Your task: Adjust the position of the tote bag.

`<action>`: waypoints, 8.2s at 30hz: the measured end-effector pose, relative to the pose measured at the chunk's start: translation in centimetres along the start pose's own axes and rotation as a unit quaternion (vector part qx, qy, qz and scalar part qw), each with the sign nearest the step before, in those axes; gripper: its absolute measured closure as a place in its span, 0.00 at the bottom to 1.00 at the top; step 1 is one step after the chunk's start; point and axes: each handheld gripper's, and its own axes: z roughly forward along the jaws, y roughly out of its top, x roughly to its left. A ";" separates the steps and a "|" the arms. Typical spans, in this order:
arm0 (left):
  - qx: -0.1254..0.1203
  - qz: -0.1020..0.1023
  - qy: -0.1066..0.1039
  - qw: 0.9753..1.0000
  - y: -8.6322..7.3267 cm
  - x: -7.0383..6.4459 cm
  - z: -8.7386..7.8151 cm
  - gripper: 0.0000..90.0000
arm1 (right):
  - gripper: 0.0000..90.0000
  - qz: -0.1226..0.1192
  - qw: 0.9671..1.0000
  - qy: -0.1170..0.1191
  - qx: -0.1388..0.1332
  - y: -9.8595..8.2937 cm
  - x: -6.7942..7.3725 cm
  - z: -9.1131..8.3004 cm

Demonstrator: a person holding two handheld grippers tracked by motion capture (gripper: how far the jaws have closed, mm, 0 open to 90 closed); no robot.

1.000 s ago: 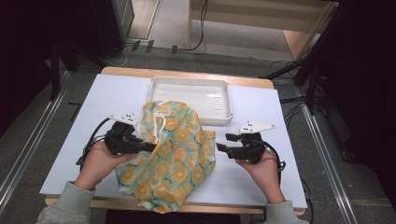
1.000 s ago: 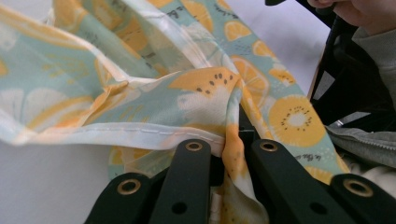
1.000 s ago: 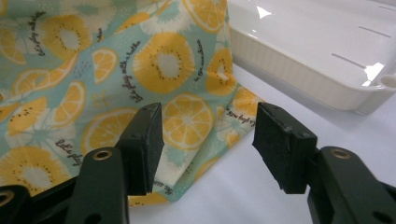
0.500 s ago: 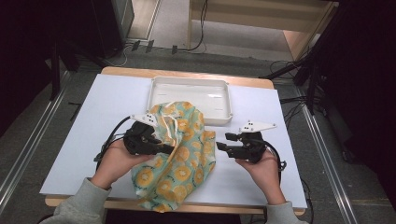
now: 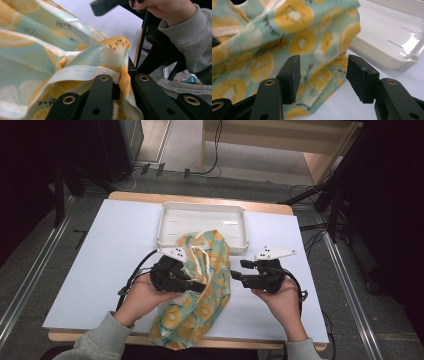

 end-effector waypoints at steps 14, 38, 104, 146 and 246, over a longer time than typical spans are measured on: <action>0.024 -0.003 0.018 1.000 -1.7 1.1 2.9 0.99 | 0.52 0.012 1.000 -0.014 0.003 -0.2 0.0 0.6; 0.039 -0.018 0.009 0.999 -2.4 1.4 3.7 0.75 | 0.53 0.022 0.999 -0.019 0.018 -2.8 -0.3 1.2; 0.000 -0.060 0.070 0.996 -1.4 4.7 -4.0 0.26 | 0.51 0.007 1.000 -0.015 0.016 -0.4 0.4 -1.2; 0.003 -0.064 0.098 0.993 -1.6 7.6 -1.9 1.00 | 0.92 0.017 0.998 0.003 0.062 -0.7 -1.0 5.0; -0.023 -0.100 0.120 0.988 -5.6 5.9 -7.4 0.49 | 0.59 0.024 0.999 -0.001 0.034 -1.8 -0.2 0.2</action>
